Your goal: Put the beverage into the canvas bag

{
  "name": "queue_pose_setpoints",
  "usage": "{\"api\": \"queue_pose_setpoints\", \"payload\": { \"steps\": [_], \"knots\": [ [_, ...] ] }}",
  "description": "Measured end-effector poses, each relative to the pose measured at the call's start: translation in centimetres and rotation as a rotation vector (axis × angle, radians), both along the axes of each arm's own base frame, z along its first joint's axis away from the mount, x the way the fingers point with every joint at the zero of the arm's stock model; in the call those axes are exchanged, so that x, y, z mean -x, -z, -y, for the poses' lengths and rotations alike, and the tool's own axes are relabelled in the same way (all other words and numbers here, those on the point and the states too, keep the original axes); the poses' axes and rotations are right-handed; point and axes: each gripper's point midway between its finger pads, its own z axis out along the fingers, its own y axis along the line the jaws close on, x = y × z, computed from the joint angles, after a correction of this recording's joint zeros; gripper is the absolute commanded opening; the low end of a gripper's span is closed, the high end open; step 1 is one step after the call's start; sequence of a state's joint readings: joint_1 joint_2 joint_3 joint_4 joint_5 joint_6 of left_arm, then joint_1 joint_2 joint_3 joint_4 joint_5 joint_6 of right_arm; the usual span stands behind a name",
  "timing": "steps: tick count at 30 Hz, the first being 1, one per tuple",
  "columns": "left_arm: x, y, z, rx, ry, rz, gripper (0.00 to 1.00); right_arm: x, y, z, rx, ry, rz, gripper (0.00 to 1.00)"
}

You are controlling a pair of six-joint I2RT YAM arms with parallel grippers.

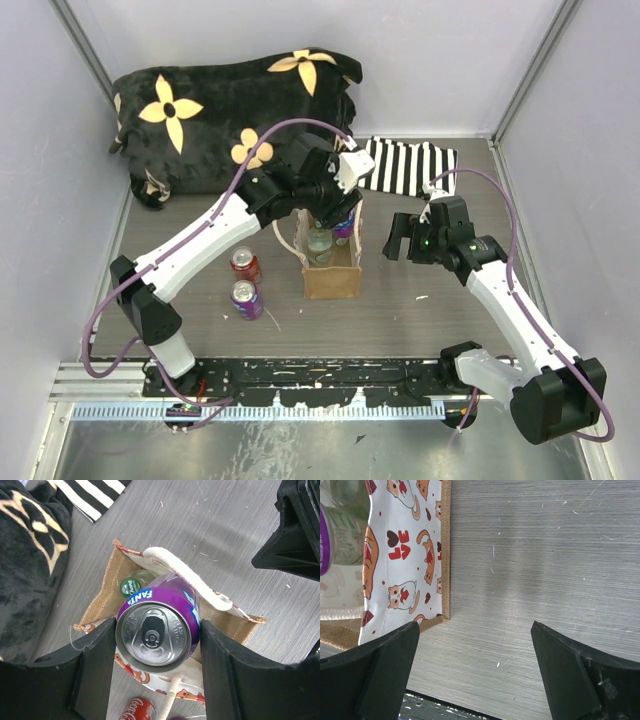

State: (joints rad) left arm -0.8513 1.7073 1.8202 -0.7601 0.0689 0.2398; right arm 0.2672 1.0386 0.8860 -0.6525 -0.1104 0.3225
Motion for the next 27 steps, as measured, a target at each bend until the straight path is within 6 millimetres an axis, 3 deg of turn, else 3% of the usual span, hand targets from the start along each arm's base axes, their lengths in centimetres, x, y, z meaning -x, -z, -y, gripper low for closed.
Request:
{"api": "queue_pose_setpoints", "payload": {
  "steps": [10, 27],
  "knots": [
    [1.1, 3.8, 1.0, -0.054, 0.019, -0.021, 0.00, 0.4, 0.8, 0.4, 0.006, 0.006, -0.024, 1.00],
    [-0.2, 11.0, 2.5, -0.128, 0.000, -0.055, 0.00, 0.7, 1.3, 1.3, 0.013, 0.027, -0.034, 1.00]
  ]
}}
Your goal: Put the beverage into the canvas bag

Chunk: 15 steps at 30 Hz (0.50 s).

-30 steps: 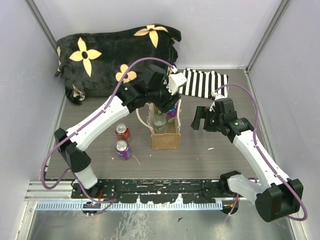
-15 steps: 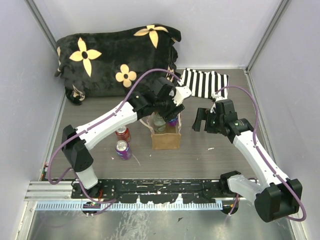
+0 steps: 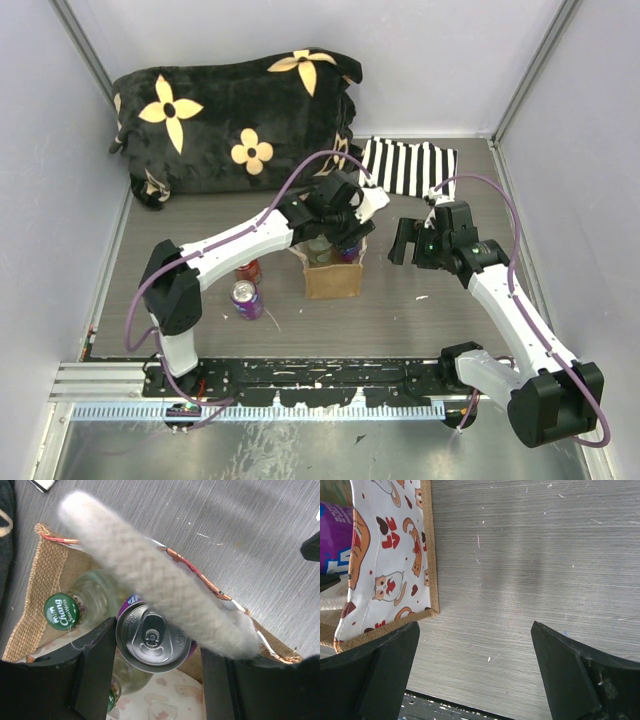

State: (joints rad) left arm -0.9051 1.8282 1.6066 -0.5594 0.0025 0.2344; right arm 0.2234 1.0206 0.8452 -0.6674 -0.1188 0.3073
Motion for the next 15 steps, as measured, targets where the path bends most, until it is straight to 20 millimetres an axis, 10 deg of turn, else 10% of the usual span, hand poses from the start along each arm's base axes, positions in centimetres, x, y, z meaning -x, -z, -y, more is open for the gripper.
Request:
{"api": "queue_pose_setpoints", "payload": {
  "steps": [15],
  "knots": [
    [-0.5, 3.9, 0.0, -0.038, -0.014, 0.002, 0.00, 0.0, 0.3, 0.6, 0.000, 0.007, -0.008, 1.00]
  ]
}}
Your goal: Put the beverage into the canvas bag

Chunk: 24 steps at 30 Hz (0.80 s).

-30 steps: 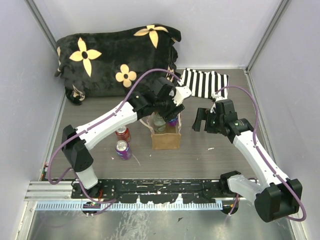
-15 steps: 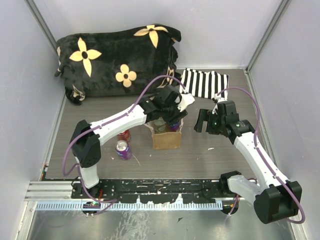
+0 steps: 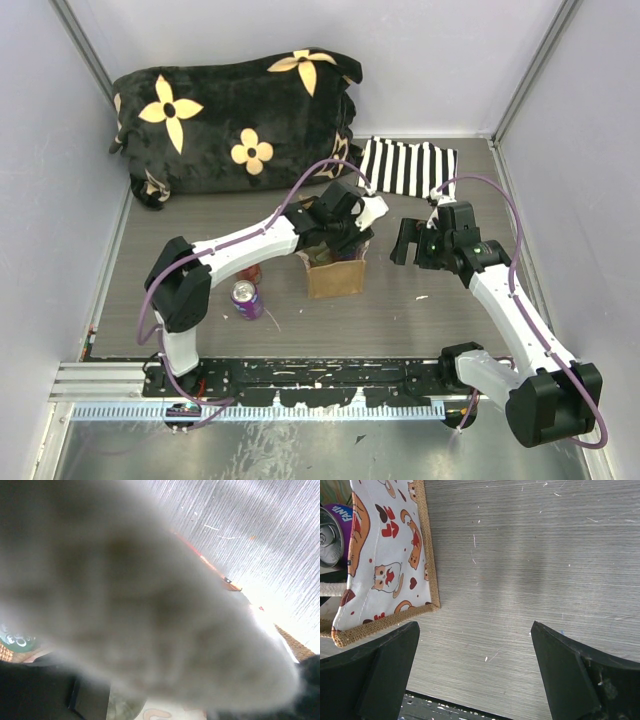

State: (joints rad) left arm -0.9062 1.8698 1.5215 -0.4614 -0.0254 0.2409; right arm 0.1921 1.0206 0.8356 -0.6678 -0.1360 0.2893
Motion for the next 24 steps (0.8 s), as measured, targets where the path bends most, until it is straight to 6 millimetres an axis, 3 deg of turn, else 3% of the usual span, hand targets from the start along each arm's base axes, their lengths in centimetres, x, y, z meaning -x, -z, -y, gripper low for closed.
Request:
{"api": "queue_pose_setpoints", "payload": {
  "steps": [3, 10, 13, 17, 24],
  "knots": [
    [-0.1, 0.3, 0.0, -0.001, 0.001, 0.001, 0.08, 0.1, 0.1, 0.0, -0.002, -0.001, -0.003, 1.00],
    [-0.4, 0.7, 0.2, -0.006, -0.007, 0.010, 0.74, 0.0, 0.1, 0.1, -0.002, 0.001, -0.004, 1.00],
    [-0.6, 0.9, 0.3, -0.008, -0.008, 0.016, 0.90, 0.1, 0.1, 0.2, -0.003, 0.002, -0.005, 1.00],
    [-1.3, 0.4, 0.7, -0.005, -0.013, 0.040, 0.97, 0.1, 0.2, 0.2, -0.001, 0.003, -0.008, 1.00],
    [-2.2, -1.7, 1.5, 0.032, -0.022, 0.080, 0.98, 0.1, 0.2, 0.2, -0.006, 0.001, -0.009, 1.00]
  ]
}}
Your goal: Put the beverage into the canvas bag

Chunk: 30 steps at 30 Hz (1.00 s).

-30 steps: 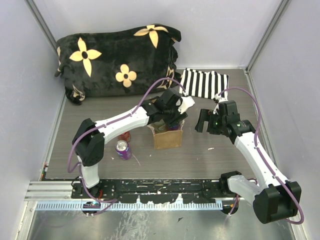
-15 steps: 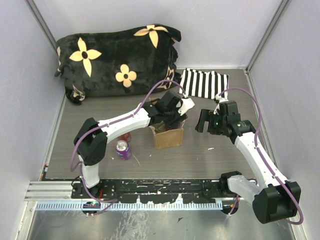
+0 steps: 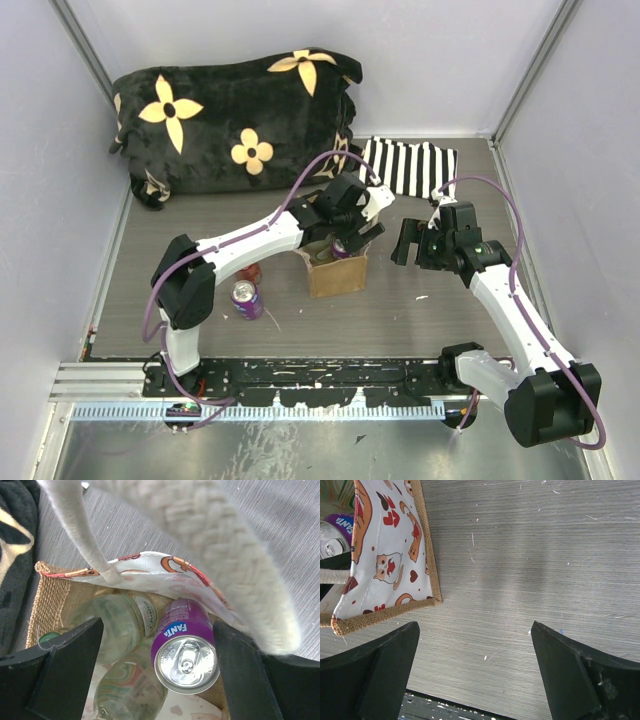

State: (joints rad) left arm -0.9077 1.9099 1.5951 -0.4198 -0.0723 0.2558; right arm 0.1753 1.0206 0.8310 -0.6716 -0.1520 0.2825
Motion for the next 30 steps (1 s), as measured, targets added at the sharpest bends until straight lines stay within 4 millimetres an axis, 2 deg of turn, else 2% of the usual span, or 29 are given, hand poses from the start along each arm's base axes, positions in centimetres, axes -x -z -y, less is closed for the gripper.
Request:
{"api": "queue_pose_setpoints", "payload": {
  "steps": [6, 10, 12, 16, 20, 25, 30],
  "knots": [
    [-0.1, -0.3, -0.1, 0.001, -0.007, 0.006, 0.96, 0.0, 0.0, 0.0, -0.003, -0.002, -0.001, 1.00],
    [-0.1, -0.6, -0.2, 0.004, -0.008, 0.009, 0.89, 0.0, 0.0, -0.1, -0.006, -0.004, -0.001, 1.00],
    [0.0, -1.1, -0.2, 0.011, -0.008, 0.015, 0.81, 0.0, 0.0, -0.1, -0.006, -0.004, -0.001, 1.00],
    [0.0, -2.4, -0.4, 0.031, -0.013, 0.034, 0.58, 0.1, 0.2, -0.1, -0.005, -0.004, -0.007, 1.00],
    [0.0, -3.9, -0.6, 0.048, -0.010, 0.061, 0.42, 0.2, 0.3, -0.1, -0.006, -0.005, -0.009, 1.00],
    [0.2, -4.5, -0.9, 0.056, -0.012, 0.068, 0.12, 0.2, 0.3, -0.1, -0.007, -0.006, -0.010, 1.00],
    [0.6, -4.8, -1.0, 0.058, -0.003, 0.059, 0.09, 0.2, 0.3, -0.1, -0.007, -0.006, -0.011, 1.00]
  ]
}}
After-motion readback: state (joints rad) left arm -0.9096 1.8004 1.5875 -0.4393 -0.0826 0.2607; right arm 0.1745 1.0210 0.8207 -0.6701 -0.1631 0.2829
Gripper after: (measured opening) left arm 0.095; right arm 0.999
